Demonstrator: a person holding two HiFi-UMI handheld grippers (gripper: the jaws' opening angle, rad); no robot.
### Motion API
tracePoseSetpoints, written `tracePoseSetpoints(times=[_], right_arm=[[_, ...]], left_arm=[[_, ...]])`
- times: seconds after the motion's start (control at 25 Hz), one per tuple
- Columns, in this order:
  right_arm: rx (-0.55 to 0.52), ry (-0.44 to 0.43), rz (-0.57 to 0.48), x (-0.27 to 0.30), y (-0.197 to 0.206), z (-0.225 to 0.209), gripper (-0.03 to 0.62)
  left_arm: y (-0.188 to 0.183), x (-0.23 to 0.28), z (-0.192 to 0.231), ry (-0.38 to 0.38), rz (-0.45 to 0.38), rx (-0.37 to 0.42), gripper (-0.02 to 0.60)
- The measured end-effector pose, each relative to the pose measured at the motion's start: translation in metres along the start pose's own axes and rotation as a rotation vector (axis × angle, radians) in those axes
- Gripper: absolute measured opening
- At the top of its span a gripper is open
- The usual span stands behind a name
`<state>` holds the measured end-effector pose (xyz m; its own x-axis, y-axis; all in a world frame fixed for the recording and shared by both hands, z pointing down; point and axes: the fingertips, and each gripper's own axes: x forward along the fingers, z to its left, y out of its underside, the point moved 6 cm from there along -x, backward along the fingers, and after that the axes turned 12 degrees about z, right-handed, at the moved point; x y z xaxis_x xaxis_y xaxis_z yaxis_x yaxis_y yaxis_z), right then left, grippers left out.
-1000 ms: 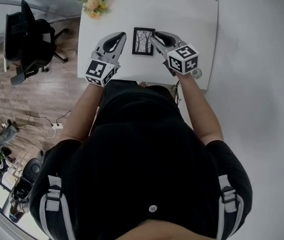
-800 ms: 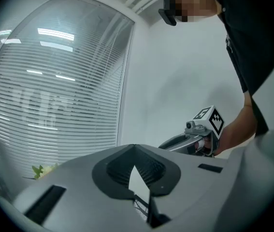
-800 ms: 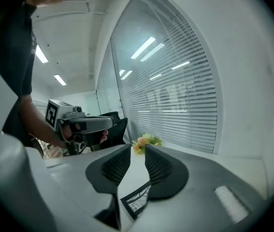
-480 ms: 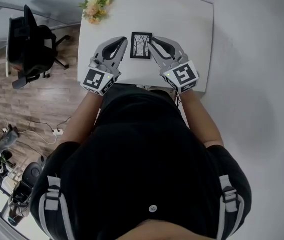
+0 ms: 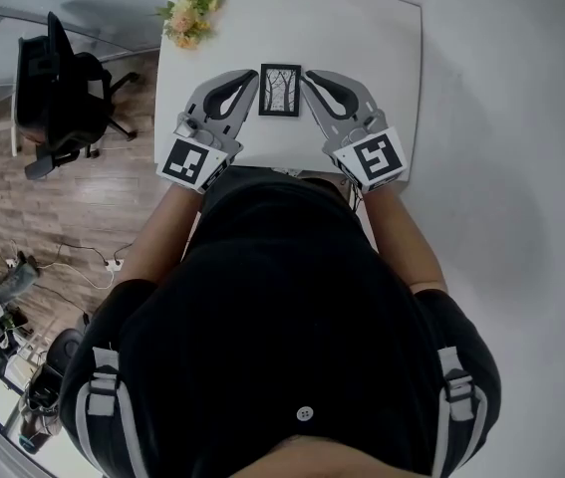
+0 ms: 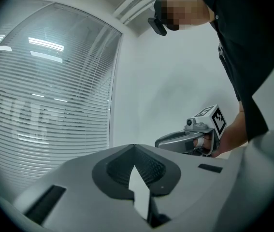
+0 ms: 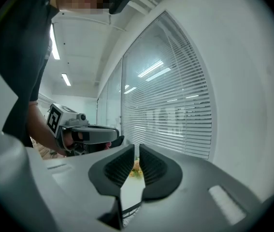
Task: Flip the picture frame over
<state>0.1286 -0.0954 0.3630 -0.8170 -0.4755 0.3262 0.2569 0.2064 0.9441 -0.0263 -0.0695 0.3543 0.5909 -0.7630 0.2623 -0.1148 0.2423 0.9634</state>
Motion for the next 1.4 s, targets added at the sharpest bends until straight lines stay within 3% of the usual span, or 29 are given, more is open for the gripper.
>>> tracePoseSetpoints(times=[0.24, 0.72, 1.4], right_arm=[[0.018, 0.012, -0.015, -0.002, -0.011, -0.003, 0.011], [0.026, -0.003, -0.038, -0.002, -0.017, -0.007, 0.011], [0.014, 0.051, -0.083, -0.015, -0.028, -0.008, 0.011]], left_arm=[[-0.006, 0.001, 0.007, 0.005, 0.002, 0.007, 0.005], [-0.018, 0.003, 0.005, 0.029, -0.011, 0.038, 0.005], [-0.030, -0.005, 0.006, 0.003, -0.050, 0.057, 0.005]])
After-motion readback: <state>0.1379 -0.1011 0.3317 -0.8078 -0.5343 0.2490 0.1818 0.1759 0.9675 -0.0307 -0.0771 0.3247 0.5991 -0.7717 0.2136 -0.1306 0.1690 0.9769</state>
